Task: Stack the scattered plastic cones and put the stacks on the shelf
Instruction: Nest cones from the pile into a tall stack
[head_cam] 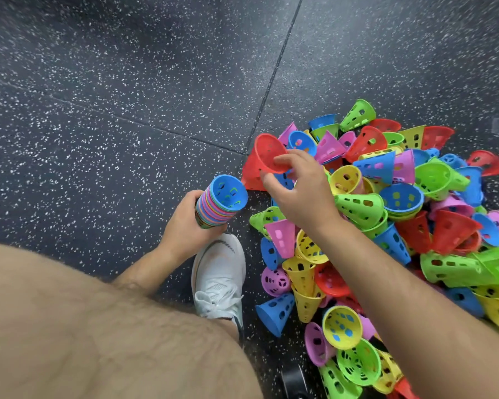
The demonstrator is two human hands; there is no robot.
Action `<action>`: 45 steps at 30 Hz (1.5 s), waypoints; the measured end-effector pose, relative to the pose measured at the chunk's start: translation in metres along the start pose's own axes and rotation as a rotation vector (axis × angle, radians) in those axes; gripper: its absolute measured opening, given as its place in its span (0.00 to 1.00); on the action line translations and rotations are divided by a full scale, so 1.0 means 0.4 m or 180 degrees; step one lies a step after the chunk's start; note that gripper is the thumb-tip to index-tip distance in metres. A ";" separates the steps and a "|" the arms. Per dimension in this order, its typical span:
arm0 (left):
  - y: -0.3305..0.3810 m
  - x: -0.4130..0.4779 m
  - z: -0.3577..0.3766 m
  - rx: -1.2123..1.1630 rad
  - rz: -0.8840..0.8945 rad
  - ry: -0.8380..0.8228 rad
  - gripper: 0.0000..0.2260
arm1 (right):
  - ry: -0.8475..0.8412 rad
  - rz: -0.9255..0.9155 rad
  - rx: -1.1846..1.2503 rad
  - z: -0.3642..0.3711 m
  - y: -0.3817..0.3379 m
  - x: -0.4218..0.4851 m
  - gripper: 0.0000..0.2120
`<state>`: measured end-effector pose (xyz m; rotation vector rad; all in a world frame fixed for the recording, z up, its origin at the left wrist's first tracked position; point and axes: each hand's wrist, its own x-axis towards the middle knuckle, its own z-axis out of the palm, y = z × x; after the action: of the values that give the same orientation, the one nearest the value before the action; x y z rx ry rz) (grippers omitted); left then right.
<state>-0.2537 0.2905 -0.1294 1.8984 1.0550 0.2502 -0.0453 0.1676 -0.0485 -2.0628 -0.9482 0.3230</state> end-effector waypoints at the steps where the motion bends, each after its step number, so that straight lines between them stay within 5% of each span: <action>1: 0.006 0.001 0.008 -0.0020 0.0044 -0.0027 0.27 | -0.0182 -0.0107 0.0003 -0.007 -0.005 -0.007 0.14; 5: 0.030 0.005 0.033 -0.0102 0.0118 -0.0101 0.28 | -0.0884 -0.0323 -0.0268 -0.018 0.001 -0.028 0.16; 9: 0.047 0.003 0.051 -0.0142 0.0150 -0.0114 0.31 | -0.0810 0.0247 -0.0097 -0.033 0.028 -0.049 0.19; 17: 0.055 0.013 0.062 0.0013 0.0230 -0.0154 0.29 | -0.0992 0.0217 -0.0344 -0.047 0.050 -0.064 0.19; 21: 0.058 0.013 0.061 0.0077 0.0242 -0.0182 0.29 | -0.1521 0.0177 -0.1215 -0.052 0.064 -0.062 0.18; 25: 0.058 0.012 0.051 0.0116 0.0308 -0.0219 0.30 | -0.2036 -0.0491 -0.2293 -0.036 0.076 -0.086 0.15; 31: 0.039 0.000 0.066 0.0097 0.0265 -0.0218 0.28 | -0.1674 -0.0500 -0.1938 -0.058 0.087 -0.100 0.16; 40: 0.063 -0.016 0.078 0.0128 0.0361 -0.0199 0.27 | 0.0297 -0.0139 -0.0061 -0.138 0.032 -0.099 0.08; 42: 0.066 -0.012 0.083 0.0169 0.0415 -0.0217 0.27 | 0.0285 -0.0233 0.0028 -0.121 0.016 -0.108 0.07; 45: 0.073 -0.006 0.090 0.0123 0.0445 -0.0212 0.28 | -0.0446 -0.0373 -0.0142 -0.087 0.000 -0.122 0.15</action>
<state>-0.2191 0.2602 -0.1256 2.0043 0.8900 0.2460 -0.0602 0.1121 -0.0315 -2.0356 -1.1653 0.3912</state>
